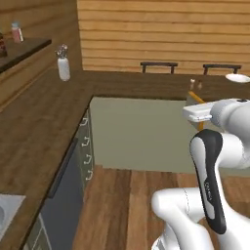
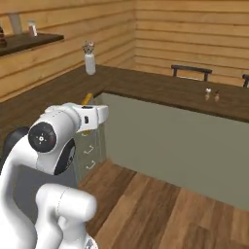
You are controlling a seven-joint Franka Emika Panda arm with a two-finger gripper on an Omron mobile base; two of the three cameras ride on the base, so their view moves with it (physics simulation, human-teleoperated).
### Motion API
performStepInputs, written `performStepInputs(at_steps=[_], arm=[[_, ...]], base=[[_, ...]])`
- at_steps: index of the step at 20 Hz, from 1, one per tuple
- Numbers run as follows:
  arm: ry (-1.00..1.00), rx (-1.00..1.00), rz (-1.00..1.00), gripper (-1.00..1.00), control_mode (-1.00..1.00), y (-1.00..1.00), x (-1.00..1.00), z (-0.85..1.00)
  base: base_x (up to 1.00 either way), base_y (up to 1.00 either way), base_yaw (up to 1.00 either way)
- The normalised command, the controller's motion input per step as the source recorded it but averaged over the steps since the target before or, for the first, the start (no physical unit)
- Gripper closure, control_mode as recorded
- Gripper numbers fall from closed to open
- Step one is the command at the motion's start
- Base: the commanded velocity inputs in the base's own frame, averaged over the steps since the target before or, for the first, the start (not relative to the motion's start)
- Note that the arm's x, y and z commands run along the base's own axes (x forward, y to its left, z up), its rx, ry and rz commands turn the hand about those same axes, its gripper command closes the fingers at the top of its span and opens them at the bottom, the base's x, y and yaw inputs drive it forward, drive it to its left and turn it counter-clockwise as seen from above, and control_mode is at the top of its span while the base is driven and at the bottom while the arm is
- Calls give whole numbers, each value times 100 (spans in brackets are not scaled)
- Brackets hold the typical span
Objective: Start the toaster. Once the lever pops up, take the bread to the plate on the dining counter.
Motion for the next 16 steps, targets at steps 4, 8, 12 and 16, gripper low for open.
performStepInputs(at_steps=[4,8,12,16], arm=[[0,0,0,100,100,0,0,0],[0,0,0,100,100,0,0,0],[0,0,0,100,100,0,0,0],[0,0,0,100,100,0,0,0]], base=[[55,-38,-74],[99,-49,15],[100,-100,5],[43,-100,-17]])
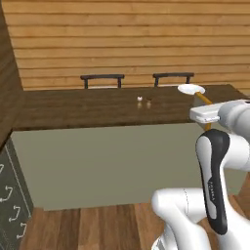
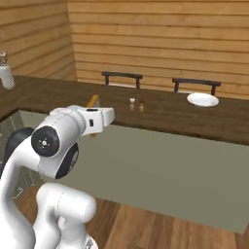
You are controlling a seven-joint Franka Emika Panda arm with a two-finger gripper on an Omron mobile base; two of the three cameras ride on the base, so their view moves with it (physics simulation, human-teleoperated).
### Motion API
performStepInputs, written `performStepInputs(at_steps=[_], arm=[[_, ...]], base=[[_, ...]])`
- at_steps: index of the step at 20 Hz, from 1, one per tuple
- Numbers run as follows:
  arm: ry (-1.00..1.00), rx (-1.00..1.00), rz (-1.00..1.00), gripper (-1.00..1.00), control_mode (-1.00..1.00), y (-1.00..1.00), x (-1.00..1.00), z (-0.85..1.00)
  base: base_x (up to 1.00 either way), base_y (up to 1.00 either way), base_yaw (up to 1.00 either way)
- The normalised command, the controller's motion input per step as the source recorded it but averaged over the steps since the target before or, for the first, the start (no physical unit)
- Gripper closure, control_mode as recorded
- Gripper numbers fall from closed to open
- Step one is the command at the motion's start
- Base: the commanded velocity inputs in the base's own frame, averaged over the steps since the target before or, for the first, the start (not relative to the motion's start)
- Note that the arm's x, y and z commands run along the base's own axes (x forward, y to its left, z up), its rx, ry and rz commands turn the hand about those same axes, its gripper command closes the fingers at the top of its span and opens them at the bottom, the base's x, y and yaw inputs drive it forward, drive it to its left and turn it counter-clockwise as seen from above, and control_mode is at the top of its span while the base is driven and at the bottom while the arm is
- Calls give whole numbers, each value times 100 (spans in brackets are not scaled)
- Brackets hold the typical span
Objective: Start the toaster. Once the lever pops up, take the bread to the plate on the dining counter.
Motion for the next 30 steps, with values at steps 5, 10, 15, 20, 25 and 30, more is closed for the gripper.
performStepInputs(at_steps=[5,10,15,20,25,30], arm=[[0,0,0,100,100,0,0,0],[0,0,0,100,100,0,0,0],[0,0,0,100,100,0,0,0],[0,0,0,100,100,0,0,0],[0,0,0,100,100,0,0,0],[0,0,0,100,100,0,0,0]], base=[[3,-100,-34],[0,-100,-36],[27,-100,-27],[64,-100,-16],[99,-100,-2],[100,-100,1]])
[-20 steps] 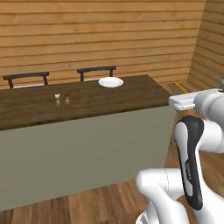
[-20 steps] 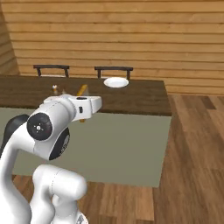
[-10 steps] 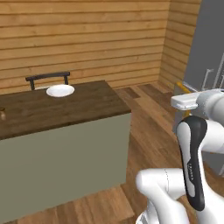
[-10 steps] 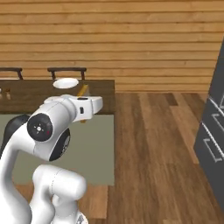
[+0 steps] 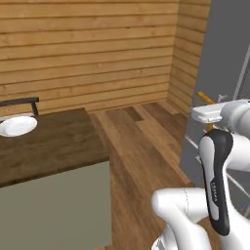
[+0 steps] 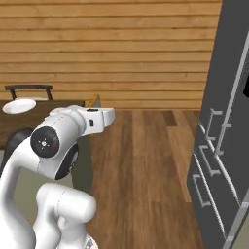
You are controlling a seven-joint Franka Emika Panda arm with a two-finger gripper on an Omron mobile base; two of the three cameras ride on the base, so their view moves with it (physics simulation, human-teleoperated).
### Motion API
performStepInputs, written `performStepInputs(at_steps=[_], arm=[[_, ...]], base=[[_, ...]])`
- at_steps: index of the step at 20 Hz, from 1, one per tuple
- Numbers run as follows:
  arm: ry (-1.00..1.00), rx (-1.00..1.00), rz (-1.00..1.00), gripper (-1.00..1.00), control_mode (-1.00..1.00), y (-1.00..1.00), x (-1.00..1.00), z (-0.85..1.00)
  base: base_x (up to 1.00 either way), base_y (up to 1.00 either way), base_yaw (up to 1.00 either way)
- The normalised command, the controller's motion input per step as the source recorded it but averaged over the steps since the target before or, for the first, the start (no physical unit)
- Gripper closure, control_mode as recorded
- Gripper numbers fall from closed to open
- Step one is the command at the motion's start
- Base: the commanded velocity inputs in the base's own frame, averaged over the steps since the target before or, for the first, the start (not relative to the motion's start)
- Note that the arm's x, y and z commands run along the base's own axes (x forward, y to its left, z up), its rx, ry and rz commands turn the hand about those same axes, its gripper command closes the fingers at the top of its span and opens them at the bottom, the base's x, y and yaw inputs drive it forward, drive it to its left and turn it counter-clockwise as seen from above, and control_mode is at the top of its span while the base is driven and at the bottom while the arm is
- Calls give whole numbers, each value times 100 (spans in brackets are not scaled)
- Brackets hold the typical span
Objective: Start the toaster. Once the lever pops up, take the bread to the plate on the dining counter.
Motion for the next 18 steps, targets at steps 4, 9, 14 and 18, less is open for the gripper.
performStepInputs(at_steps=[4,9,14,18], arm=[[0,0,0,100,100,0,0,0],[0,0,0,100,100,0,0,0],[0,0,0,100,100,0,0,0],[0,0,0,100,100,0,0,0]], base=[[100,-80,16],[100,-50,23],[100,-26,21],[100,4,22]])
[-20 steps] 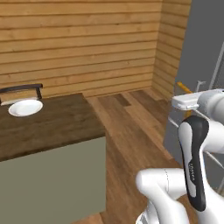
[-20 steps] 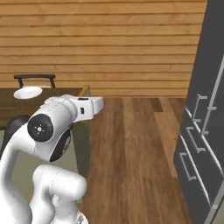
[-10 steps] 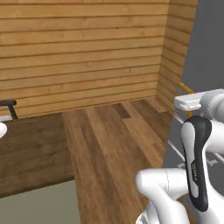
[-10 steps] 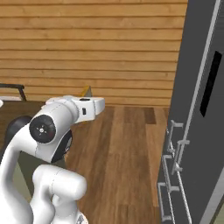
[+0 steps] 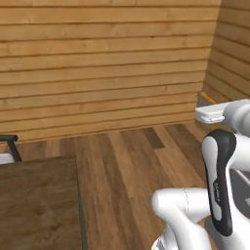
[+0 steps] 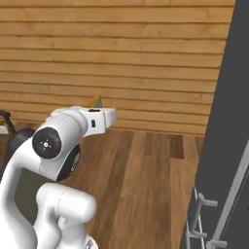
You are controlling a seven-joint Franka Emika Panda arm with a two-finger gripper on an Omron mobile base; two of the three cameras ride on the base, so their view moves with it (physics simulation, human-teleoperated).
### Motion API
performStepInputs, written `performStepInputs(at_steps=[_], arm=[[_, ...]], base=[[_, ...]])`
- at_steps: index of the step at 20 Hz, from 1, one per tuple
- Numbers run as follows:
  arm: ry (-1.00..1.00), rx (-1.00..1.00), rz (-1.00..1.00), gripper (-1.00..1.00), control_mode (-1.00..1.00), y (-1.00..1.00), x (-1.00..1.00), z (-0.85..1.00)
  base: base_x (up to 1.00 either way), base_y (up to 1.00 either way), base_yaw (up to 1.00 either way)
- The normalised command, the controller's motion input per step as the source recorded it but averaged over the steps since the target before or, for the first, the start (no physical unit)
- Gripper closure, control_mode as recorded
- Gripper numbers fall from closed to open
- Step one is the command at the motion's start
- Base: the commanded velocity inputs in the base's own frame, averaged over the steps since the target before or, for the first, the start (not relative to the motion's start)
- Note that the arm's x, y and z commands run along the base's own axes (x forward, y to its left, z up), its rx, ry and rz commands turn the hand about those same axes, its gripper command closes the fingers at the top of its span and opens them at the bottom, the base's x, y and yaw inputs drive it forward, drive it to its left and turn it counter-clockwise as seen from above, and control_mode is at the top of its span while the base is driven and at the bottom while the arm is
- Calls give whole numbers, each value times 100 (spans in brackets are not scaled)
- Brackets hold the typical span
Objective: Start the toaster. Once the lever pops up, take the bread to the plate on the dining counter.
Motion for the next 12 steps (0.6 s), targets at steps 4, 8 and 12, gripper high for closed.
performStepInputs(at_steps=[4,8,12], arm=[[0,0,0,100,100,0,0,0],[0,0,0,100,100,0,0,0],[0,0,0,100,100,0,0,0]], base=[[100,7,20],[100,0,12],[100,0,9]])
